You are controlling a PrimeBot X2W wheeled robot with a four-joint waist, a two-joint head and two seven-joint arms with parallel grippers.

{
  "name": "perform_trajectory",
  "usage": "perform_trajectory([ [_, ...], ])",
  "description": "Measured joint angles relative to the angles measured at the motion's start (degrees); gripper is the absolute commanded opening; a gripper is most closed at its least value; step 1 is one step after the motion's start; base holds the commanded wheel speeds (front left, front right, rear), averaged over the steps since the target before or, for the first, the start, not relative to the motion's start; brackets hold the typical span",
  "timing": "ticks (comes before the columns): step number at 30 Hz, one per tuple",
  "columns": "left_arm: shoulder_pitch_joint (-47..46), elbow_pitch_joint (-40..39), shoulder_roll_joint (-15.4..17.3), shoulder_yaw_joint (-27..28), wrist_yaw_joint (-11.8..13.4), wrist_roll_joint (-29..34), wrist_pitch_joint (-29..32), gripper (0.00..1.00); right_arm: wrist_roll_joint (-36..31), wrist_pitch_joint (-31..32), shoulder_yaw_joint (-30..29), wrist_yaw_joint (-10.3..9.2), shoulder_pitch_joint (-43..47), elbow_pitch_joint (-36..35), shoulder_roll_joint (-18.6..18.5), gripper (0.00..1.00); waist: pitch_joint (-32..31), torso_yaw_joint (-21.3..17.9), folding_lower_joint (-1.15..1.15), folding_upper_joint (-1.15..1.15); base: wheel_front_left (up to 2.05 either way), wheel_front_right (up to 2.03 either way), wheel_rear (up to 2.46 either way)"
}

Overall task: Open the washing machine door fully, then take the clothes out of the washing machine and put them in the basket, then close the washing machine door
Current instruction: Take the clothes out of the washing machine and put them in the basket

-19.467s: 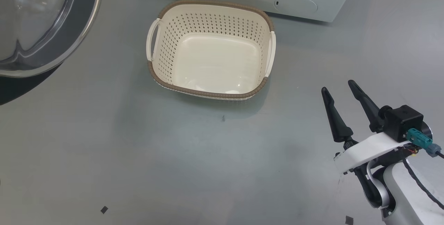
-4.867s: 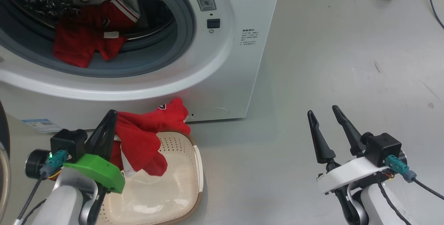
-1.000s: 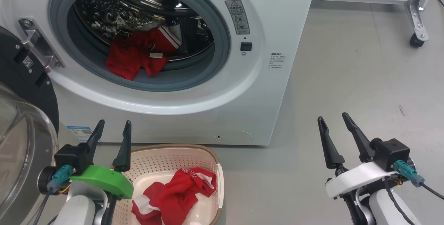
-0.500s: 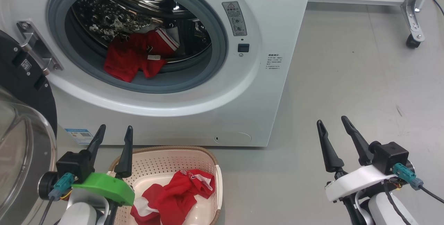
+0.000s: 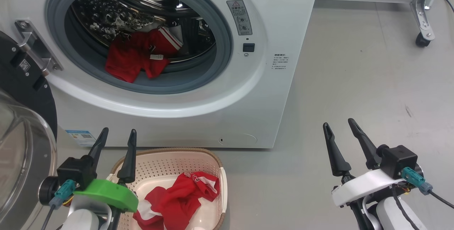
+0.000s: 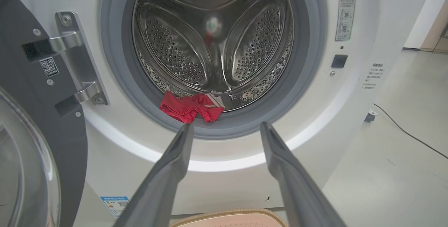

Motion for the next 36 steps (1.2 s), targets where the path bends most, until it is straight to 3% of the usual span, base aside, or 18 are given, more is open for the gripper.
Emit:
perform_trajectory([
  [23, 0.6, -3.7, 0.1, 0.5, 0.5, 0.7, 0.0, 1.0, 0.0, 0.1, 0.0, -0.15, -0.1, -2.3, 0.0, 1.0, 4.6, -0.9, 0.0, 0.0, 0.0, 0.0, 0.0],
  [36, -5.6, -4.6, 2.6, 2.2, 2.0, 1.7, 4.1, 1.0, -0.1, 0.6, 1.6, -0.15, -2.1, -4.0, 0.4, 1.0, 11.2, -2.9, 0.0, 0.0, 0.0, 0.0, 0.0],
])
